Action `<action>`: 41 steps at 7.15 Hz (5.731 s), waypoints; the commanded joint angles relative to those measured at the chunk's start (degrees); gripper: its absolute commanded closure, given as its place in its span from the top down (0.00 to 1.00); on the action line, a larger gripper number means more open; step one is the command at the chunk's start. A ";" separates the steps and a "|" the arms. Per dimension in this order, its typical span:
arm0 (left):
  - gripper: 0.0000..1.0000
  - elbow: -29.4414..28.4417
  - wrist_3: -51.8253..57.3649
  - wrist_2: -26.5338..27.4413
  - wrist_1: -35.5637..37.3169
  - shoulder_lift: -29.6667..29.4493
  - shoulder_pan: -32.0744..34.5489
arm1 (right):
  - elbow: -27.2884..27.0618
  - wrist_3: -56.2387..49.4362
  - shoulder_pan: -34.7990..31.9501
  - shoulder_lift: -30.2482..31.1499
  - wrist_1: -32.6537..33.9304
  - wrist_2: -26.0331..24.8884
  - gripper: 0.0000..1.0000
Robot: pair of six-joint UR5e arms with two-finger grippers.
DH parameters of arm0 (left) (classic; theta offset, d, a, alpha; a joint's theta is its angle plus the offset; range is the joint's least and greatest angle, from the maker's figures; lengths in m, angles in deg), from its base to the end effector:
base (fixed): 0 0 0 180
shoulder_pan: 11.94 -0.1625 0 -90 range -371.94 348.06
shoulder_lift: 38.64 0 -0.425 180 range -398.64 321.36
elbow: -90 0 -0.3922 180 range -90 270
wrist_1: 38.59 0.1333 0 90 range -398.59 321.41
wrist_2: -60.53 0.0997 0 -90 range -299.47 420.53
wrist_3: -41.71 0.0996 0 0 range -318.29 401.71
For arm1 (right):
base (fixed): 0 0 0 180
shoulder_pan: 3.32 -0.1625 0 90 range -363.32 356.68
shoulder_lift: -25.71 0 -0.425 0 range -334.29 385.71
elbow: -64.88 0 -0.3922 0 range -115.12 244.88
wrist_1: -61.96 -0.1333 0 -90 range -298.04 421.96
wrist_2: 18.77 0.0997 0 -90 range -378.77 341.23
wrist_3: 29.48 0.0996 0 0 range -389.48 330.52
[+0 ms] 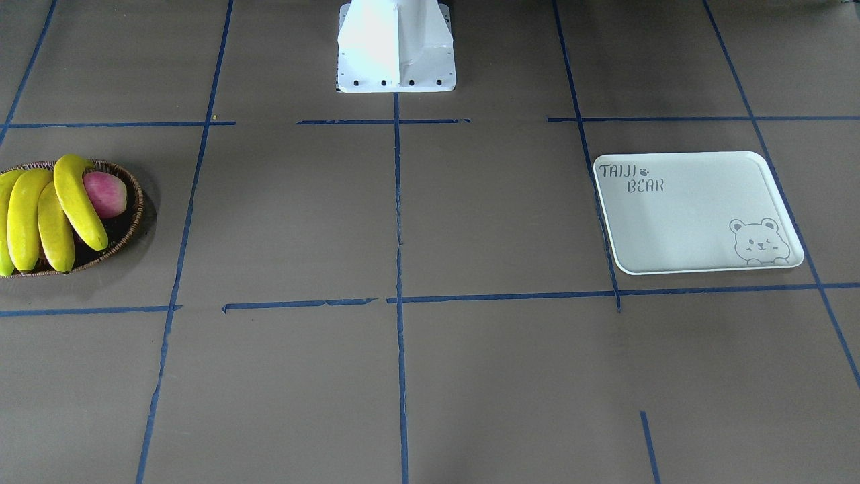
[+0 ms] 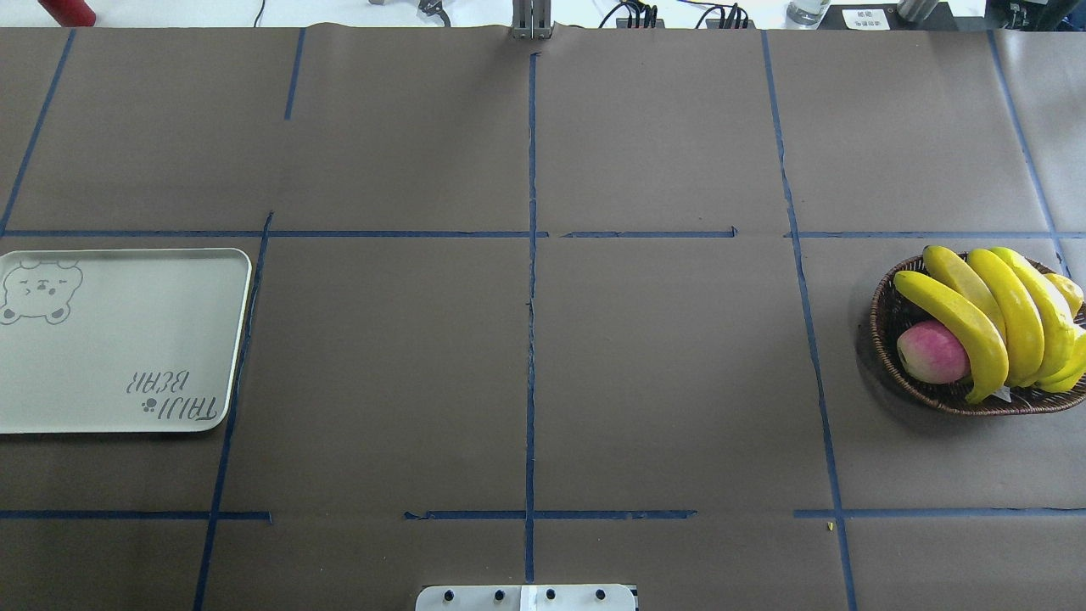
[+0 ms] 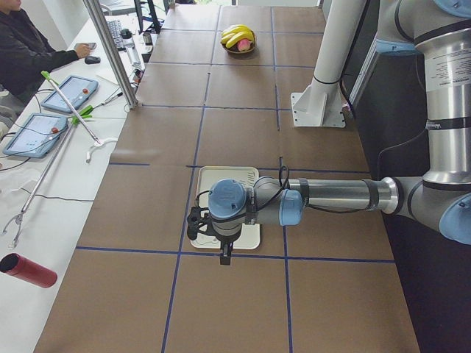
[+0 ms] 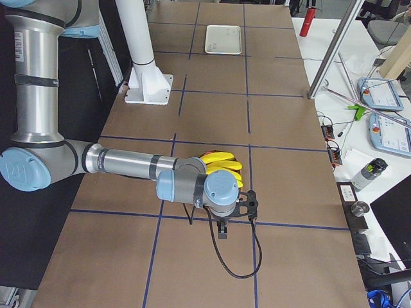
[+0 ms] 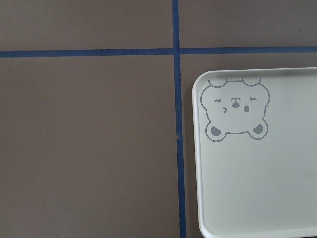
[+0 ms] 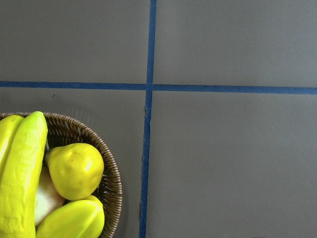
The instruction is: Transfer all bananas from basket to plate
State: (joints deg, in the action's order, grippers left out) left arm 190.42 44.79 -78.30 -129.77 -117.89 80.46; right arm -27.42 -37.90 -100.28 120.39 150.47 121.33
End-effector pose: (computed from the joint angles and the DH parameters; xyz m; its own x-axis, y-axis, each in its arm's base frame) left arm -0.0756 -0.4108 0.6464 0.6595 0.0373 -0.7508 0.0064 0.9985 0.0553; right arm 0.1117 -0.4456 0.6678 0.6462 -0.0567 0.7611 -0.0268 0.9949 0.0970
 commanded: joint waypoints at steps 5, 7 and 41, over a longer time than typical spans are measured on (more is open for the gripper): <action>1.00 0.12 0.09 -0.31 -0.14 0.15 0.06 | -10.58 4.97 3.50 -0.20 0.08 0.62 1.00; 1.00 0.12 0.09 -0.31 -0.14 0.15 0.06 | -20.32 21.52 12.36 1.19 -1.40 -0.09 1.00; 0.99 6.28 -70.01 -11.91 -28.66 -18.87 -16.87 | -28.46 89.35 59.82 -22.07 -27.60 -25.70 0.02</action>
State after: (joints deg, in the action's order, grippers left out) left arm 196.85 -10.79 -89.69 -153.79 -131.86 67.17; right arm -55.80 47.70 -45.99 101.25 122.88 101.25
